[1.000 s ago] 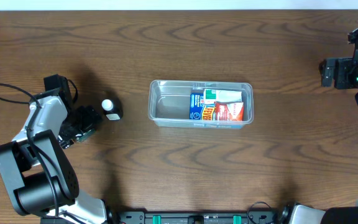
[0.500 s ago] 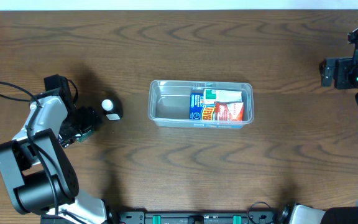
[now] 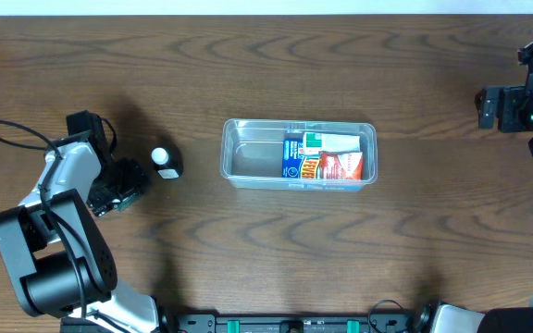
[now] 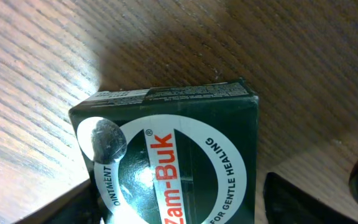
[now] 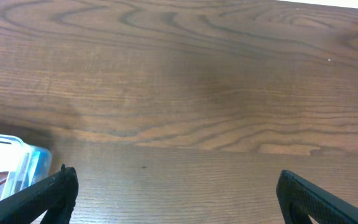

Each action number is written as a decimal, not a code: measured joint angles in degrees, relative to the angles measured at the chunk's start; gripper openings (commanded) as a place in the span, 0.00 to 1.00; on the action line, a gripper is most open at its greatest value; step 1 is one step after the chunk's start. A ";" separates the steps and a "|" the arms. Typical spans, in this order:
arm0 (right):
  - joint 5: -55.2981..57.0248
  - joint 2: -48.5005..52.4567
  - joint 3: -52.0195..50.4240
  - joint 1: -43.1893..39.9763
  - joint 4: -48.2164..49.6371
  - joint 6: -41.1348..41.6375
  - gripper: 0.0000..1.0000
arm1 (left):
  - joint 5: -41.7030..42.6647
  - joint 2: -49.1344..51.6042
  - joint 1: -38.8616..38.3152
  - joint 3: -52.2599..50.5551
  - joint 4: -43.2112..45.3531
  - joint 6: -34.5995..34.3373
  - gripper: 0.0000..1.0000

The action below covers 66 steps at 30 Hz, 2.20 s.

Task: Pack container
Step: 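Lower left gripper onto the green Zam-Buk tin and grasp it, then lift the Zam-Buk tin and carry it right to the container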

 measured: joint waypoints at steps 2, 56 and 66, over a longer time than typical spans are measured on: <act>0.00 0.00 0.00 0.00 0.00 0.00 0.99 | -0.02 0.00 0.00 -0.07 0.09 0.20 0.74; 0.00 0.00 0.02 0.00 0.00 0.00 0.99 | 16.26 -23.82 -7.32 12.20 -9.07 6.03 0.48; 0.00 0.00 0.02 0.00 0.00 0.00 0.99 | 17.51 -23.34 -27.15 12.28 3.15 6.12 0.43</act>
